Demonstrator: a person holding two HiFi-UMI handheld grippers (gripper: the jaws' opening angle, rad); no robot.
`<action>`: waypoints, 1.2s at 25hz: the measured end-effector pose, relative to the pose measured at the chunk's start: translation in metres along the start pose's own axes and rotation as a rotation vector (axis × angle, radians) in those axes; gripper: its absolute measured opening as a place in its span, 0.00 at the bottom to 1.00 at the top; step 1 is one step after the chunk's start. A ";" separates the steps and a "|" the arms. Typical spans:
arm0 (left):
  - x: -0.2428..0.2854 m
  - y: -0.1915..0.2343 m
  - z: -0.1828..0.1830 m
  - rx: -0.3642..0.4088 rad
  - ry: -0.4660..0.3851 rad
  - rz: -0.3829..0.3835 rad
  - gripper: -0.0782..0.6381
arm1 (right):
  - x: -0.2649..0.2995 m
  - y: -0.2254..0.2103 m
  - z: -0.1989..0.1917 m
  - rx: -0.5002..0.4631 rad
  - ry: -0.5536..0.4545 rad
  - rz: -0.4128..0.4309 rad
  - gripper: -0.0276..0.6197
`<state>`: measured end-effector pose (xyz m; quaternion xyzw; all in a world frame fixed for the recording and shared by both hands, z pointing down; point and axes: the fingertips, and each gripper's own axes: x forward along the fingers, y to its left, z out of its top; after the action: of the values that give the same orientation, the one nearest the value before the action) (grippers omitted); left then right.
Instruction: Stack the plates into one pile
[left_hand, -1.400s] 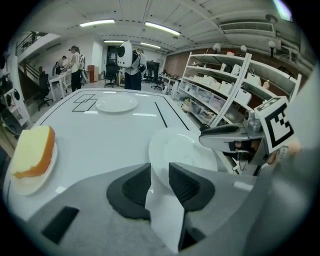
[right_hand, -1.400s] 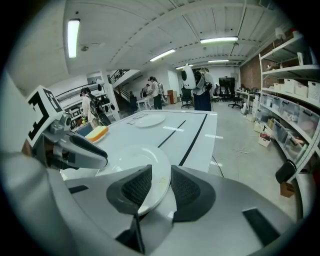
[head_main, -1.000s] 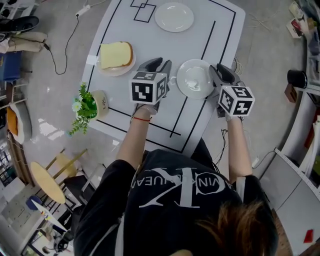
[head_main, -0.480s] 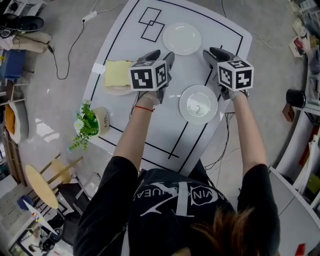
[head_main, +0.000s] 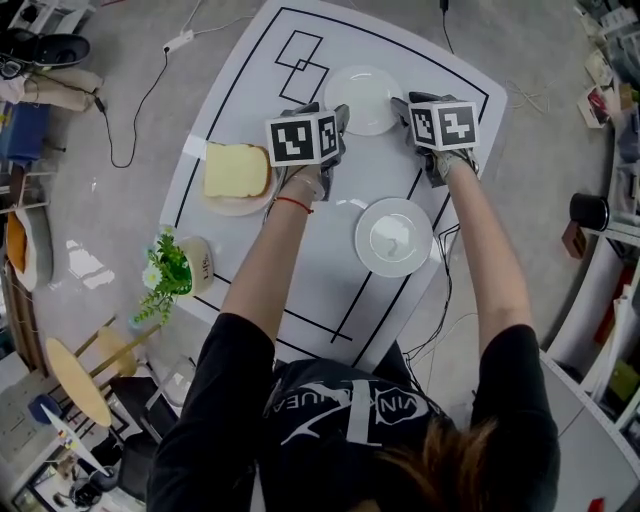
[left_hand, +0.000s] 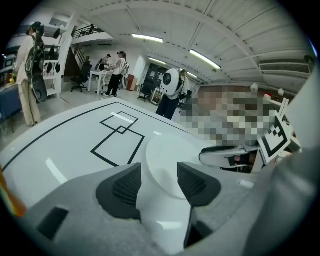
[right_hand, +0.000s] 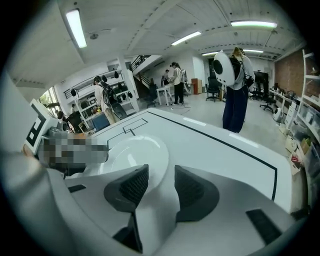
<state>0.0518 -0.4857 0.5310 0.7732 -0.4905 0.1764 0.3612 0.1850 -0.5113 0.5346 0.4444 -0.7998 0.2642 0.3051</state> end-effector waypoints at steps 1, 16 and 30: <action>0.003 0.001 0.001 0.008 0.012 0.006 0.43 | 0.003 0.000 0.000 0.007 0.006 -0.003 0.30; -0.029 -0.013 -0.021 -0.033 0.017 0.010 0.27 | -0.038 0.024 -0.027 0.228 -0.085 0.037 0.14; -0.105 -0.094 -0.058 0.128 0.055 -0.149 0.32 | -0.159 0.063 -0.092 0.330 -0.202 0.130 0.13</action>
<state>0.0922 -0.3529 0.4683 0.8237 -0.4094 0.2013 0.3366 0.2204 -0.3306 0.4725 0.4599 -0.7994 0.3646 0.1286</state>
